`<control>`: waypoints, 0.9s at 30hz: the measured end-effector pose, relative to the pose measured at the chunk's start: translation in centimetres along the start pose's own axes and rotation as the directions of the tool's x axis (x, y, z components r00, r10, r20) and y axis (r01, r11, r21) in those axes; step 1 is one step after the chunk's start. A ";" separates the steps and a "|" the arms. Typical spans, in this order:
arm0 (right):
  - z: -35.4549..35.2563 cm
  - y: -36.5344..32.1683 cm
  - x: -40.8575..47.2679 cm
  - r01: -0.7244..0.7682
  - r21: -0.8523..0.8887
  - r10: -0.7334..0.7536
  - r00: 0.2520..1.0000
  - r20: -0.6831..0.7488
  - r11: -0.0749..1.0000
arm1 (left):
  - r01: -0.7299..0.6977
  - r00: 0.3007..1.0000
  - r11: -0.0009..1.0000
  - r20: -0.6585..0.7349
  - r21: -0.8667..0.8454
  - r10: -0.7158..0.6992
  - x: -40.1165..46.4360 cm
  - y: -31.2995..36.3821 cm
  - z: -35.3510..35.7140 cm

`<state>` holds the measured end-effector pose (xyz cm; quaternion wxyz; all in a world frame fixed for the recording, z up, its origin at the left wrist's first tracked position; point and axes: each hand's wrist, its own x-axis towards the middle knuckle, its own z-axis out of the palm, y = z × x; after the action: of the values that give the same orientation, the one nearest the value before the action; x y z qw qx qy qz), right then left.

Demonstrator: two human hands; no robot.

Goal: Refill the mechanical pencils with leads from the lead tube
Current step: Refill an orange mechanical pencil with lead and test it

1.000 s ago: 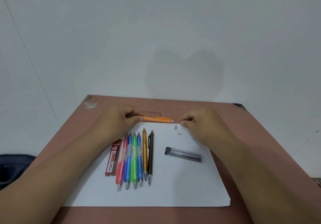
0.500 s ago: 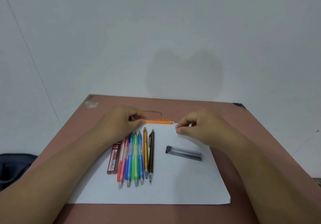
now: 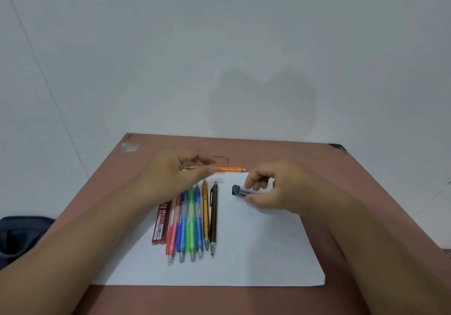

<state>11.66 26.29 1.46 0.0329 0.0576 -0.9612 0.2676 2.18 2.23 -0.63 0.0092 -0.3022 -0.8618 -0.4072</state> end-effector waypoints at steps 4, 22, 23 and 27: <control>0.3 -0.4 0.1 0.085 0.133 -0.065 0.987 -0.150 0.987 | -0.164 0.984 0.985 0.068 -0.047 0.167 -0.8 1.5 0.6; 1.1 -2.0 -0.2 -0.023 0.329 0.061 0.992 -0.107 0.944 | -0.228 0.971 0.973 -0.072 -0.024 0.226 -0.5 1.4 2.3; 1.2 -2.1 -0.3 -0.010 0.334 0.048 0.993 -0.105 0.942 | -0.238 0.968 0.971 -0.088 -0.010 0.236 -0.4 1.3 2.3; 1.5 -2.3 -0.3 0.060 0.237 -0.028 0.990 -0.138 0.970 | -0.241 0.961 0.970 -0.135 0.012 0.241 -0.6 1.6 2.0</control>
<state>12.24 23.57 1.35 0.0958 0.0644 -0.9158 0.3847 3.98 4.13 -1.04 0.1165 -0.3767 -0.8151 -0.4244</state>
